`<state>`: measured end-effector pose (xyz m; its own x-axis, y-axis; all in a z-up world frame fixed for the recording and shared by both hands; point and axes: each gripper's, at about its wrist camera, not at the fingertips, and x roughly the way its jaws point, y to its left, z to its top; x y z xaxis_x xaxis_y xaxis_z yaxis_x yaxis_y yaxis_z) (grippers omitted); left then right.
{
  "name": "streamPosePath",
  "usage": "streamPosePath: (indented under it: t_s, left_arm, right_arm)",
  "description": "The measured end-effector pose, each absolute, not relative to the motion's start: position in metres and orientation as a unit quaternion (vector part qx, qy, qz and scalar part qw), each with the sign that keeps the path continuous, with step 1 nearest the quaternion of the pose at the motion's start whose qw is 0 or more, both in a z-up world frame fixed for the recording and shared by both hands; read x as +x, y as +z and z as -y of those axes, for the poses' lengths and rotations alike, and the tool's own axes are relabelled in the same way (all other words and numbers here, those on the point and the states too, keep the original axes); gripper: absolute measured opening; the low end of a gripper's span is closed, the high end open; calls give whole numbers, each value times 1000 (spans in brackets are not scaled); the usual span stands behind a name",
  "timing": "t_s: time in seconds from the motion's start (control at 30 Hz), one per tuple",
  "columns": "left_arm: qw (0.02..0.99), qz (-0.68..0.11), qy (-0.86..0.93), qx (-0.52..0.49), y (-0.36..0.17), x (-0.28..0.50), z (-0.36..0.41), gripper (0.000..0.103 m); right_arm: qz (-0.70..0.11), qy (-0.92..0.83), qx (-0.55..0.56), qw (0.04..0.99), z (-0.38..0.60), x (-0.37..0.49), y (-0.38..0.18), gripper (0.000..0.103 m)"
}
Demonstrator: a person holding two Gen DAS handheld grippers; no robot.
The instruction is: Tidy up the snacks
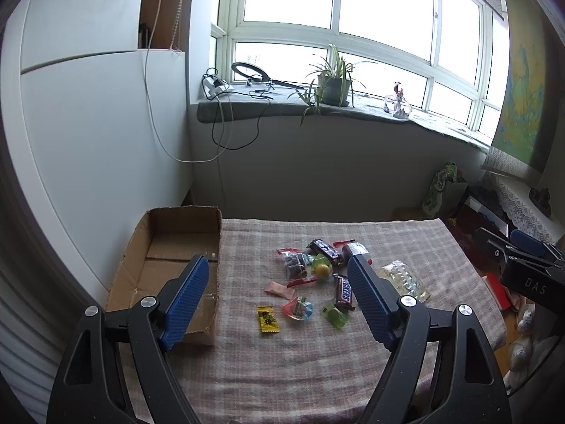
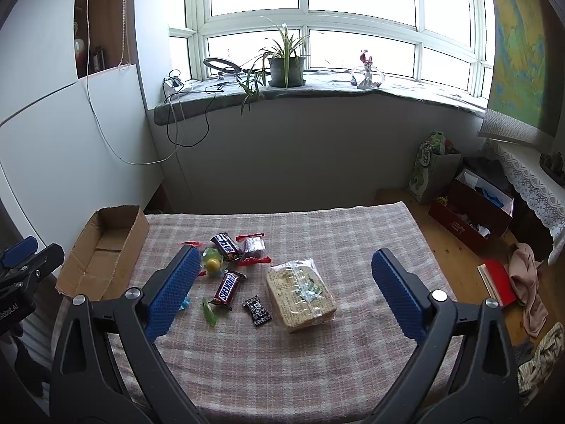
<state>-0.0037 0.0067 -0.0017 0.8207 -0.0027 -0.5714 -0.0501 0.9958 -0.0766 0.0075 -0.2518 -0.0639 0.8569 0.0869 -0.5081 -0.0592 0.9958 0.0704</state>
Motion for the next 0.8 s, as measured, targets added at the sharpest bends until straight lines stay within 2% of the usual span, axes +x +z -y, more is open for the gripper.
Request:
streamPosePath:
  t_s: [0.8]
  left_arm:
    - [954,-295,10,-44,-2,-6,-5,81]
  right_arm:
    - [-264,38,25,963,252,7,-60,100]
